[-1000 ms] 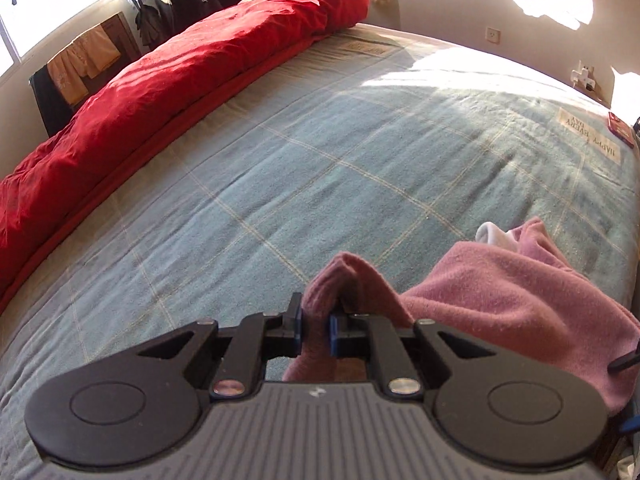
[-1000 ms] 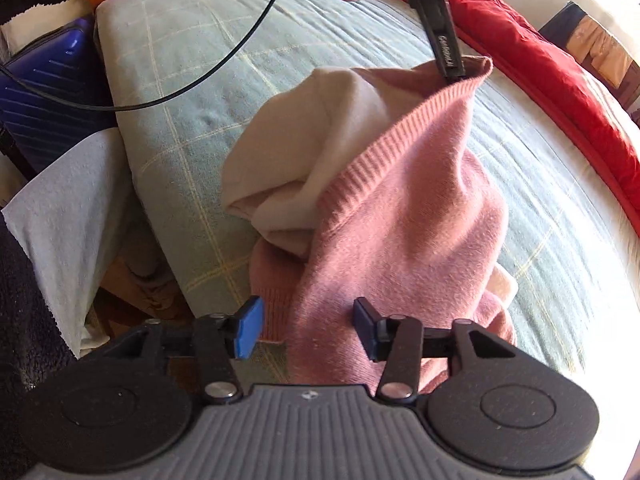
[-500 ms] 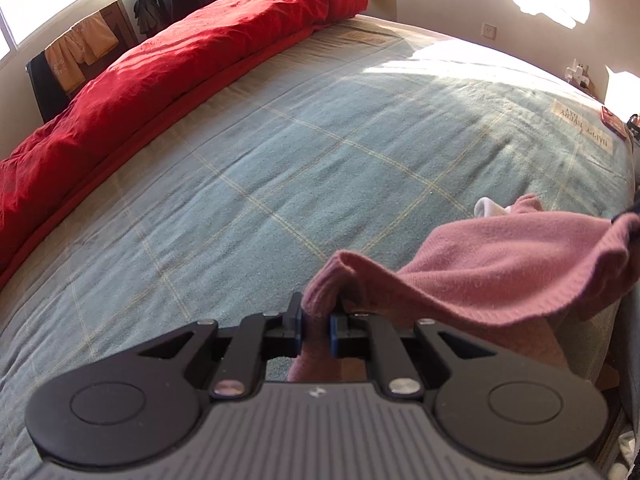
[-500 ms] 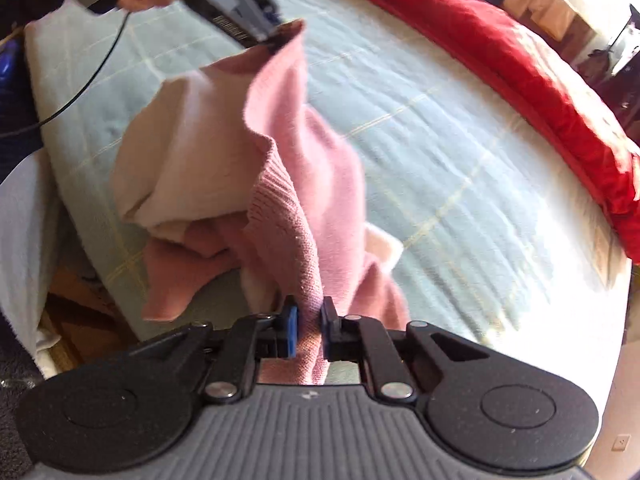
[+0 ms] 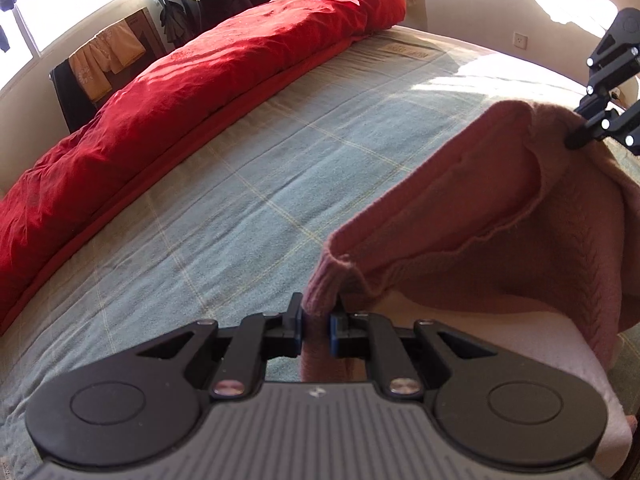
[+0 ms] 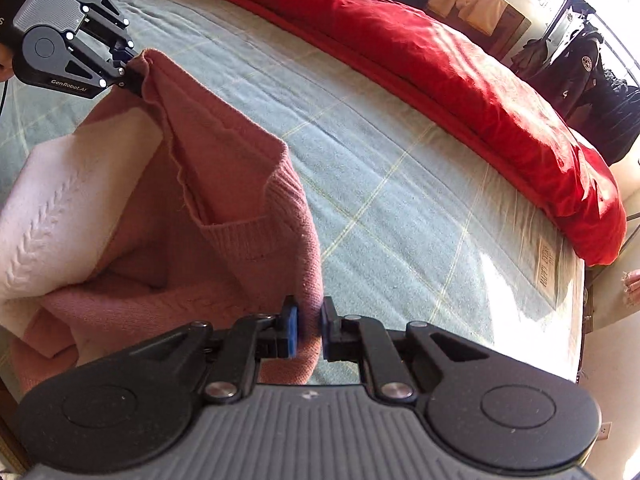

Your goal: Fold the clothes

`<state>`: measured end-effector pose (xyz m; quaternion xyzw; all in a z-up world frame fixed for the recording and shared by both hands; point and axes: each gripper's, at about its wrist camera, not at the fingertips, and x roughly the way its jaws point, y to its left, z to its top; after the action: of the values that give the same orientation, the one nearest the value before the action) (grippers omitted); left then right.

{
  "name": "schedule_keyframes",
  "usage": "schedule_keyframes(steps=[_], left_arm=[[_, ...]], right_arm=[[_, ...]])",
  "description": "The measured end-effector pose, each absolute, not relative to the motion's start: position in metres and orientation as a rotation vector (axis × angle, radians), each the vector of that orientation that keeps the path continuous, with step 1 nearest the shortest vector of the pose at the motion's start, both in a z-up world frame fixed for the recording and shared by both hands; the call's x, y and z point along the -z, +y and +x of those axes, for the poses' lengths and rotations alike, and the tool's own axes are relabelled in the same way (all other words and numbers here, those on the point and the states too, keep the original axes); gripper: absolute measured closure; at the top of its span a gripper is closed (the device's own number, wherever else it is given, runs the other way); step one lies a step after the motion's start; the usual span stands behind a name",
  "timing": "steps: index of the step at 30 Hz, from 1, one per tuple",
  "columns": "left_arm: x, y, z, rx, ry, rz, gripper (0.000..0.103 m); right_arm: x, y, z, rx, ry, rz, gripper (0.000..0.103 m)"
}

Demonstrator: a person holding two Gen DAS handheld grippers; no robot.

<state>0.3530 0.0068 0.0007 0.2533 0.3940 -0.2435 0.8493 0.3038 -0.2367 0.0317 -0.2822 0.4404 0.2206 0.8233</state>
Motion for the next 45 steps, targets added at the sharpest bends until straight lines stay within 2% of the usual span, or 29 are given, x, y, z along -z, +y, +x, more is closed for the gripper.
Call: schedule_keyframes(steps=[12, 24, 26, 27, 31, 35, 39, 42, 45], left_arm=[[0.044, -0.022, 0.441, 0.423, 0.833, 0.613, 0.093], [0.106, -0.032, 0.487, 0.361, 0.885, 0.542, 0.092], [0.113, -0.030, 0.489, 0.359, 0.896, 0.526, 0.089], [0.116, -0.029, 0.490, 0.355, 0.908, 0.521, 0.083], [0.121, -0.023, 0.491, 0.334, 0.942, 0.488, 0.077], [0.109, -0.016, 0.483, 0.331, 0.962, 0.475, 0.074], [0.093, -0.012, 0.464, 0.319, 0.977, 0.478, 0.064], [0.082, -0.013, 0.439, 0.319, 1.001, 0.486, 0.056], [0.070, -0.013, 0.409, 0.316, 1.028, 0.498, 0.055]], right_arm=[[0.021, -0.239, 0.397, -0.405, 0.929, -0.546, 0.090], [0.082, -0.234, 0.447, -0.327, 0.981, -0.437, 0.090], [0.092, -0.235, 0.453, -0.326, 1.003, -0.436, 0.090], [0.096, -0.235, 0.455, -0.326, 1.017, -0.428, 0.089], [0.097, -0.240, 0.455, -0.327, 1.034, -0.383, 0.085], [0.086, -0.248, 0.452, -0.320, 1.034, -0.348, 0.074], [0.066, -0.252, 0.438, -0.326, 1.024, -0.317, 0.064], [0.051, -0.253, 0.422, -0.328, 1.018, -0.292, 0.063], [0.034, -0.252, 0.400, -0.338, 1.023, -0.267, 0.062]])
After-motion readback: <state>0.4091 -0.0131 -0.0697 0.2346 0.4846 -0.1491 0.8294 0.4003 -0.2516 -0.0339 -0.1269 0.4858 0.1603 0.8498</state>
